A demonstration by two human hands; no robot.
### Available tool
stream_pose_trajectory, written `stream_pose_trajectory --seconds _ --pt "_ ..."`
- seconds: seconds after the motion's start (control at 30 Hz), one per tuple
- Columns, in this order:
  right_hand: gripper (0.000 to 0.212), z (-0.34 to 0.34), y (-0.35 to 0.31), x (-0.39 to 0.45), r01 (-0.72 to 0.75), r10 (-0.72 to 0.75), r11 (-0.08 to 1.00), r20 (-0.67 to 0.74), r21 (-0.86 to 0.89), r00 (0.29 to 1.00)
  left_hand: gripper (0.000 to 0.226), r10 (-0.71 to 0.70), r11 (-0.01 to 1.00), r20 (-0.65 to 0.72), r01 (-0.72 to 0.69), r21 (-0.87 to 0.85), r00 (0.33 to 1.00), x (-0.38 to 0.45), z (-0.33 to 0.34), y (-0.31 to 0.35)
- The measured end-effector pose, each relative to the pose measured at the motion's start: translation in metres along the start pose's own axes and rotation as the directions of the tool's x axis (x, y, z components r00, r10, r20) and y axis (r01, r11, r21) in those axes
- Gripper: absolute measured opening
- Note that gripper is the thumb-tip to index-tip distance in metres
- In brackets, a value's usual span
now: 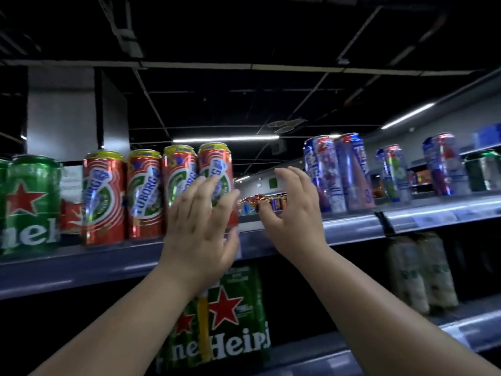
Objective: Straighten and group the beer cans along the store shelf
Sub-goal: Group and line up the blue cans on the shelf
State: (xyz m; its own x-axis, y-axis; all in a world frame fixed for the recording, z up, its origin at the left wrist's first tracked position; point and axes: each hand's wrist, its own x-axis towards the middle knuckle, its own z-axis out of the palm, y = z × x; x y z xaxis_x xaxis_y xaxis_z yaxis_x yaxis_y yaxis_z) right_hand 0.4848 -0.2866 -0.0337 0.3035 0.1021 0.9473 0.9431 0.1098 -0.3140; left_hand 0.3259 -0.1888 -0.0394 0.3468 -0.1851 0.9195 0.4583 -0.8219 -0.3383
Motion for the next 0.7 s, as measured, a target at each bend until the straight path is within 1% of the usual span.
stream_pose_trajectory --seconds 0.1,0.2,0.27,0.33,0.4,0.47,0.5,0.57,0.6,0.63,0.7 --pt "0.061 -0.034 0.030 0.007 0.004 -0.005 0.999 -0.026 -0.034 1.000 0.063 -0.021 0.994 0.027 0.024 -0.105 0.999 0.020 0.017 0.035" --pt "0.062 -0.067 0.064 0.018 -0.014 0.011 0.997 -0.046 -0.075 0.999 0.067 -0.050 0.987 0.054 0.058 -0.150 0.997 0.041 0.037 0.067" --pt "0.063 -0.085 0.084 0.025 -0.013 0.010 0.996 -0.030 -0.091 0.999 0.068 -0.119 0.972 0.103 0.137 -0.191 0.987 0.055 0.050 0.084" --pt "0.065 -0.101 0.106 0.035 -0.009 0.007 0.994 -0.018 -0.106 1.000 0.072 -0.203 0.932 0.175 0.245 -0.266 0.963 0.072 0.064 0.100" --pt "0.066 -0.114 0.126 0.048 -0.021 0.021 0.990 0.000 -0.141 1.000 0.077 -0.262 0.889 0.202 0.318 -0.330 0.944 0.089 0.080 0.115" --pt "0.065 -0.122 0.141 0.064 -0.028 0.041 0.976 0.052 -0.216 0.998 0.082 -0.338 0.838 0.185 0.385 -0.387 0.923 0.106 0.093 0.127" --pt "0.064 -0.124 0.147 0.071 -0.031 0.054 0.972 0.094 -0.234 0.994 0.085 -0.397 0.790 0.189 0.440 -0.427 0.898 0.115 0.099 0.132" --pt "0.068 -0.125 0.154 0.080 -0.068 0.106 0.981 0.202 -0.184 0.974 0.091 -0.534 0.649 0.246 0.579 -0.493 0.809 0.128 0.110 0.141" --pt "0.072 -0.123 0.155 0.082 -0.102 0.134 0.985 0.259 -0.136 0.957 0.095 -0.578 0.602 0.280 0.633 -0.488 0.766 0.131 0.115 0.143" --pt "0.079 -0.120 0.158 0.083 -0.126 0.151 0.987 0.310 -0.098 0.939 0.097 -0.592 0.603 0.309 0.663 -0.443 0.744 0.131 0.119 0.145" --pt "0.091 -0.115 0.163 0.084 -0.143 0.159 0.987 0.367 -0.070 0.916 0.100 -0.563 0.691 0.356 0.661 -0.292 0.746 0.128 0.124 0.149"
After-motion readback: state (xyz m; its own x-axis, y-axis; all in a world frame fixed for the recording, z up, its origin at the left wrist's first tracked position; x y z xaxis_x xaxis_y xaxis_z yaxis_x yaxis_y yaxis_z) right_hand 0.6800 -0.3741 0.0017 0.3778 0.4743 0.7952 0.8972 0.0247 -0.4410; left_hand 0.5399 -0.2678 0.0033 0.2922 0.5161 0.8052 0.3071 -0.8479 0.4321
